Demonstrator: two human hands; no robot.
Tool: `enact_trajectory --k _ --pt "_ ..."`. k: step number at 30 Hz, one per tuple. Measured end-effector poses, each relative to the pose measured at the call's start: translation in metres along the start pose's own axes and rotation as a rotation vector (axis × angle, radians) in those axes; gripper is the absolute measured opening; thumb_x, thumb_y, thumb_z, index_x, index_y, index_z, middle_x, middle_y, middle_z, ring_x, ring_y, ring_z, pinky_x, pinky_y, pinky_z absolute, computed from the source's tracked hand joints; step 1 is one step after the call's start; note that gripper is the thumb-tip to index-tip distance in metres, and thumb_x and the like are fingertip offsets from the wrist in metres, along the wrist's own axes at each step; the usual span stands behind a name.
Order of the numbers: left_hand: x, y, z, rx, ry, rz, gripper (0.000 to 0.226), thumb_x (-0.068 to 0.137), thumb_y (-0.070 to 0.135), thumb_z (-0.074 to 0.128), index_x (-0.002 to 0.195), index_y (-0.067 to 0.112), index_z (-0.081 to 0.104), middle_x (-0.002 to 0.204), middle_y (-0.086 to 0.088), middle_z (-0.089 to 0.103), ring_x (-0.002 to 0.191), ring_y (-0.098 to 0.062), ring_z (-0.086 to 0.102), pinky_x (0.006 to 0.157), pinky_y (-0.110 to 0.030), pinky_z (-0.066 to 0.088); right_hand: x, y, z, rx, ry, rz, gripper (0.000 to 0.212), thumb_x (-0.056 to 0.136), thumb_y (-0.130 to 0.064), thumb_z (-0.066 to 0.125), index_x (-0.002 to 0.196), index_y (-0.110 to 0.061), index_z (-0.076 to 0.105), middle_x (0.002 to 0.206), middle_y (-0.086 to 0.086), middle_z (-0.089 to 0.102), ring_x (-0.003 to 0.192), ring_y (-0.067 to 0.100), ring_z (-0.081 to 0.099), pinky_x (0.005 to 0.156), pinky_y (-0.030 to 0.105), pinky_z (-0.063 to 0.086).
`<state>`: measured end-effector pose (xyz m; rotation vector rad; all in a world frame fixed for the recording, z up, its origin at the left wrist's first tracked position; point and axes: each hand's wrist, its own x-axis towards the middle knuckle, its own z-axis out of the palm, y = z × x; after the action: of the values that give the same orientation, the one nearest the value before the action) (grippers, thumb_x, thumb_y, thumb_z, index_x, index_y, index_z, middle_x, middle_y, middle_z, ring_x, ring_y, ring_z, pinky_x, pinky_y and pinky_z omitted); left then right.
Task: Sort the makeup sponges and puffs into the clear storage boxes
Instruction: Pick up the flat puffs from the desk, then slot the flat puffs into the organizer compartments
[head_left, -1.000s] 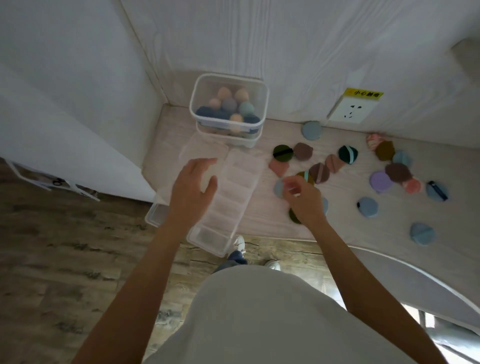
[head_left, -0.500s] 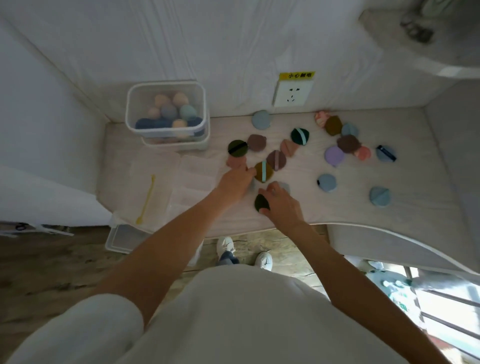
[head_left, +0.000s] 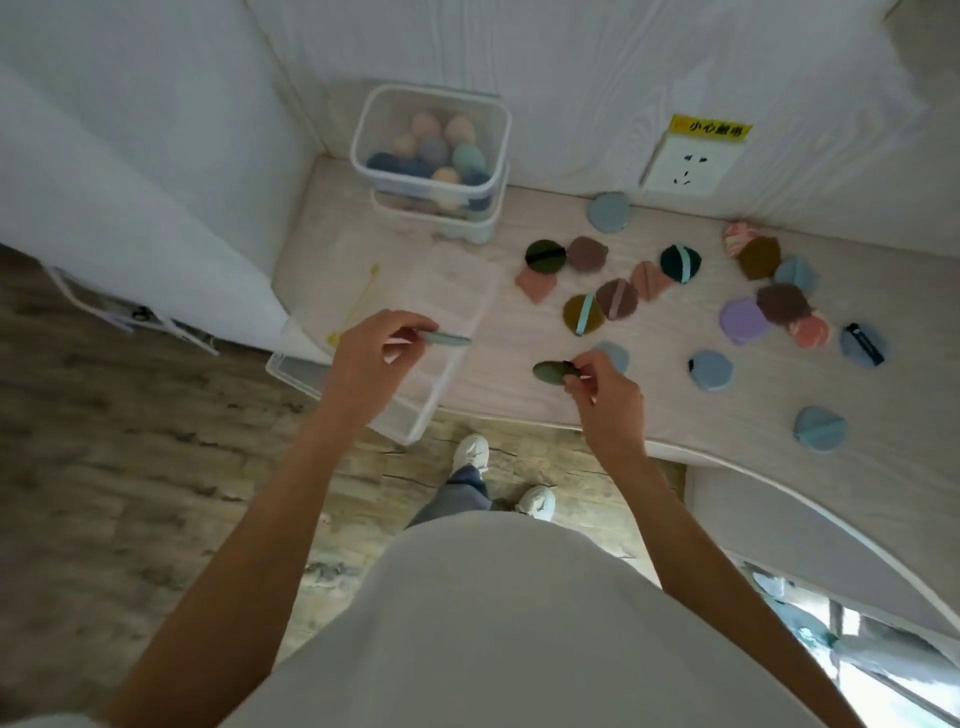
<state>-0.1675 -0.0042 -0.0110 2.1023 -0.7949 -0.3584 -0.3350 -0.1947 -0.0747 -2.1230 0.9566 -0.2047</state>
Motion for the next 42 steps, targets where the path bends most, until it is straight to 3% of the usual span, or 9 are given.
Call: enact_trajectory --k 4,6,9,12,15,21,30,35,42 --pt "-0.039 -0.03 -0.032 0.201 -0.02 -0.026 0.014 0.083 0.003 0.065 0.094 0.01 0.067 0.089 0.004 0.066 0.077 0.017 0.055 0.071 -0.001 0.043 -0.012 -0.03 0.009 0.107 -0.016 -0.077 0.014 0.089 -0.011 0.06 0.102 -0.009 0.058 0.088 0.002 0.069 0.074 0.012 0.063 0.065 0.016 0.045" --pt "-0.046 -0.042 -0.042 0.279 -0.083 -0.027 0.012 0.081 0.007 0.068 0.091 0.013 0.071 0.086 0.007 0.066 0.07 0.011 0.056 0.067 -0.001 0.042 -0.015 -0.047 0.012 0.166 -0.02 -0.109 0.014 0.088 -0.012 0.061 0.101 -0.01 0.057 0.086 0.0 0.069 0.073 0.011 0.065 0.066 0.017 0.049" --pt "-0.044 -0.058 -0.051 0.326 -0.162 0.05 0.013 0.078 0.009 0.072 0.089 0.016 0.074 0.089 0.003 0.07 0.064 -0.001 0.057 0.065 -0.012 0.047 -0.019 -0.069 0.023 0.215 -0.046 -0.126 0.013 0.087 -0.013 0.062 0.099 -0.014 0.057 0.084 -0.004 0.067 0.074 0.012 0.066 0.067 0.018 0.05" --pt "-0.04 -0.067 -0.047 0.353 -0.223 0.123 0.016 0.078 0.009 0.072 0.092 0.017 0.075 0.09 0.001 0.069 0.072 0.001 0.053 0.068 -0.016 0.048 -0.021 -0.087 0.033 0.315 -0.056 -0.07 0.012 0.086 -0.014 0.064 0.093 -0.02 0.056 0.084 -0.007 0.066 0.075 0.01 0.064 0.065 0.015 0.048" --pt "-0.038 -0.072 -0.04 0.353 -0.252 0.17 0.018 0.079 0.009 0.071 0.096 0.014 0.073 0.092 -0.002 0.069 0.078 -0.011 0.06 0.074 -0.023 0.053 -0.024 -0.102 0.046 0.35 -0.048 -0.038 0.013 0.084 -0.015 0.066 0.09 -0.021 0.057 0.084 -0.01 0.062 0.073 0.002 0.058 0.063 0.007 0.044" --pt "-0.031 -0.075 -0.036 0.484 -0.455 0.219 0.022 0.091 0.02 0.056 0.11 0.015 0.067 0.109 -0.002 0.066 0.097 -0.015 0.06 0.092 -0.025 0.046 -0.03 -0.11 0.067 0.406 -0.004 0.05 0.011 0.084 -0.013 0.066 0.089 -0.018 0.058 0.078 -0.012 0.06 0.07 0.002 0.055 0.062 0.005 0.042" --pt "-0.017 -0.077 -0.047 0.519 -0.673 0.314 0.03 0.089 0.023 0.056 0.118 0.016 0.062 0.115 0.002 0.062 0.097 -0.011 0.058 0.087 -0.02 0.041 -0.045 -0.116 0.08 0.401 0.088 0.115 0.011 0.083 -0.013 0.067 0.089 -0.018 0.058 0.076 -0.014 0.059 0.068 -0.001 0.053 0.061 0.005 0.04" --pt "-0.014 -0.083 -0.051 0.459 -0.606 0.34 0.029 0.086 0.013 0.06 0.114 0.016 0.065 0.113 0.001 0.065 0.099 -0.012 0.059 0.091 -0.02 0.039 -0.052 -0.118 0.082 0.399 0.131 0.119 0.011 0.083 -0.012 0.067 0.089 -0.018 0.059 0.074 -0.013 0.058 0.068 0.0 0.052 0.062 0.006 0.041" --pt "-0.001 -0.074 -0.045 0.553 -0.634 0.405 0.017 0.09 0.023 0.057 0.103 0.018 0.068 0.096 0.003 0.066 0.09 -0.012 0.055 0.075 -0.02 0.038 -0.057 -0.12 0.087 0.393 0.144 0.137 0.011 0.084 -0.013 0.066 0.09 -0.02 0.059 0.076 -0.013 0.059 0.07 0.0 0.053 0.062 0.004 0.041"
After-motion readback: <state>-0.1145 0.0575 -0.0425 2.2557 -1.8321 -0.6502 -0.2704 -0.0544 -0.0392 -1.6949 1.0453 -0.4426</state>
